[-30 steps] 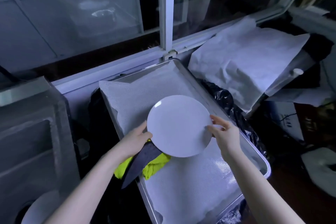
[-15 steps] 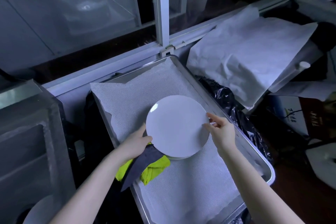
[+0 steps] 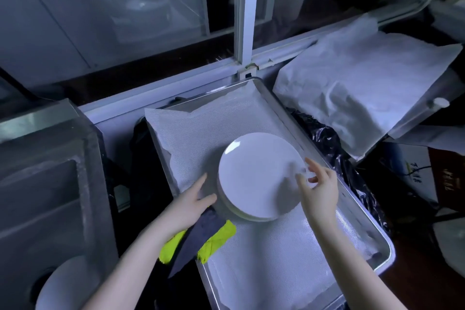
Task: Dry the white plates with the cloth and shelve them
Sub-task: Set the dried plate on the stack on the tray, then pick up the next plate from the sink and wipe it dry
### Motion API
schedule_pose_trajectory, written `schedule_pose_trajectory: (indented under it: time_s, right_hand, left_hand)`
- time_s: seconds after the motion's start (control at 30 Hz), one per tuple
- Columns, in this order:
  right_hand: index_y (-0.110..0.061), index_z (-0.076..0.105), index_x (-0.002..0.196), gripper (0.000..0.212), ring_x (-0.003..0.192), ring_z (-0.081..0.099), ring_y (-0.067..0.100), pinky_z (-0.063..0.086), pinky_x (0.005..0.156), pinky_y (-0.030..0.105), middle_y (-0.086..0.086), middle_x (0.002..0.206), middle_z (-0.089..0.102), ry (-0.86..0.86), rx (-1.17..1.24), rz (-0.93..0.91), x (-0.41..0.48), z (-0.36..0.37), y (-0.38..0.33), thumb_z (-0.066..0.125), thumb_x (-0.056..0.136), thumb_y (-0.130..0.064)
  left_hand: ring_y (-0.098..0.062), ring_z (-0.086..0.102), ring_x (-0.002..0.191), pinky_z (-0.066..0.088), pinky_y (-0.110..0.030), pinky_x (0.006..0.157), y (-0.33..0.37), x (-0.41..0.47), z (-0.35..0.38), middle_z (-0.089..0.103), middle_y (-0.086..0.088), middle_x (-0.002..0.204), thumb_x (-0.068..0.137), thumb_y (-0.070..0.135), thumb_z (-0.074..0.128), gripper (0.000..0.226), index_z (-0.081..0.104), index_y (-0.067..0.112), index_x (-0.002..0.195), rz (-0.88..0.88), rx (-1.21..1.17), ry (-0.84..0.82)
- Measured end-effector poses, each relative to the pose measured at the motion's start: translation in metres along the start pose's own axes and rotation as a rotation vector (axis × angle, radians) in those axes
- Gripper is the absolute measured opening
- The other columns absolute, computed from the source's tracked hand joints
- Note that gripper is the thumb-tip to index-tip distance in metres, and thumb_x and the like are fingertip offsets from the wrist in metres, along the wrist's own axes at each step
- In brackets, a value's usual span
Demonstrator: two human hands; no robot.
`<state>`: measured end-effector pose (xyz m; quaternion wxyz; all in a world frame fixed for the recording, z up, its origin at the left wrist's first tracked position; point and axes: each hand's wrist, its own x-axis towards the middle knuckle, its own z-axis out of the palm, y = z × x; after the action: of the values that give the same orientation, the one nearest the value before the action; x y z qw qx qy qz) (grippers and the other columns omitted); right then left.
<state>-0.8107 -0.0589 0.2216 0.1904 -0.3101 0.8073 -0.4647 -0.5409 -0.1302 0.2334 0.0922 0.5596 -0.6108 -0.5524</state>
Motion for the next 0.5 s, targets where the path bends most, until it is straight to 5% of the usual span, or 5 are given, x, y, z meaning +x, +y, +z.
schedule_pose_trajectory:
  time_s: [0.1, 0.27, 0.37, 0.5]
  right_hand:
    - [-0.022, 0.067, 0.125, 0.04, 0.089, 0.057, 0.017, 0.041, 0.08, 0.023, -0.001, 0.115, 0.049, -0.021, -0.004, -0.157, -0.019, 0.01, -0.018, 0.067, 0.089, -0.005]
    - [-0.03, 0.068, 0.11, 0.036, 0.087, 0.059, 0.004, 0.047, 0.074, 0.018, -0.008, 0.111, 0.051, -0.276, 0.01, -0.367, -0.066, 0.055, -0.061, 0.065, 0.089, 0.0]
    - [-0.028, 0.071, 0.106, 0.034, 0.083, 0.06, 0.0, 0.042, 0.073, 0.006, -0.011, 0.105, 0.056, -0.489, -0.002, -0.467, -0.107, 0.095, -0.089, 0.064, 0.09, 0.001]
    - [-0.021, 0.074, 0.106, 0.03, 0.082, 0.062, 0.001, 0.043, 0.074, 0.005, -0.007, 0.101, 0.062, -0.736, -0.019, -0.539, -0.176, 0.156, -0.122, 0.065, 0.088, 0.002]
  left_hand:
    - [0.003, 0.064, 0.081, 0.045, -0.008, 0.076, -0.011, -0.028, -0.018, 0.07, 0.017, 0.086, 0.094, 0.024, 0.064, 0.041, 0.056, 0.038, 0.131, 0.014, -0.126, 0.095]
    - [0.0, 0.066, 0.1, 0.048, -0.013, 0.082, -0.052, -0.083, -0.071, 0.073, 0.013, 0.107, 0.096, 0.017, 0.06, 0.024, 0.073, 0.032, 0.109, 0.007, -0.326, 0.238]
    - [-0.004, 0.066, 0.098, 0.048, -0.019, 0.084, -0.099, -0.119, -0.109, 0.074, 0.009, 0.106, 0.095, 0.016, 0.061, 0.023, 0.076, 0.032, 0.102, -0.057, -0.436, 0.385]
    - [-0.014, 0.066, 0.106, 0.047, -0.027, 0.089, -0.188, -0.164, -0.148, 0.075, 0.005, 0.104, 0.092, 0.009, 0.063, 0.023, 0.079, 0.026, 0.092, -0.203, -0.466, 0.615]
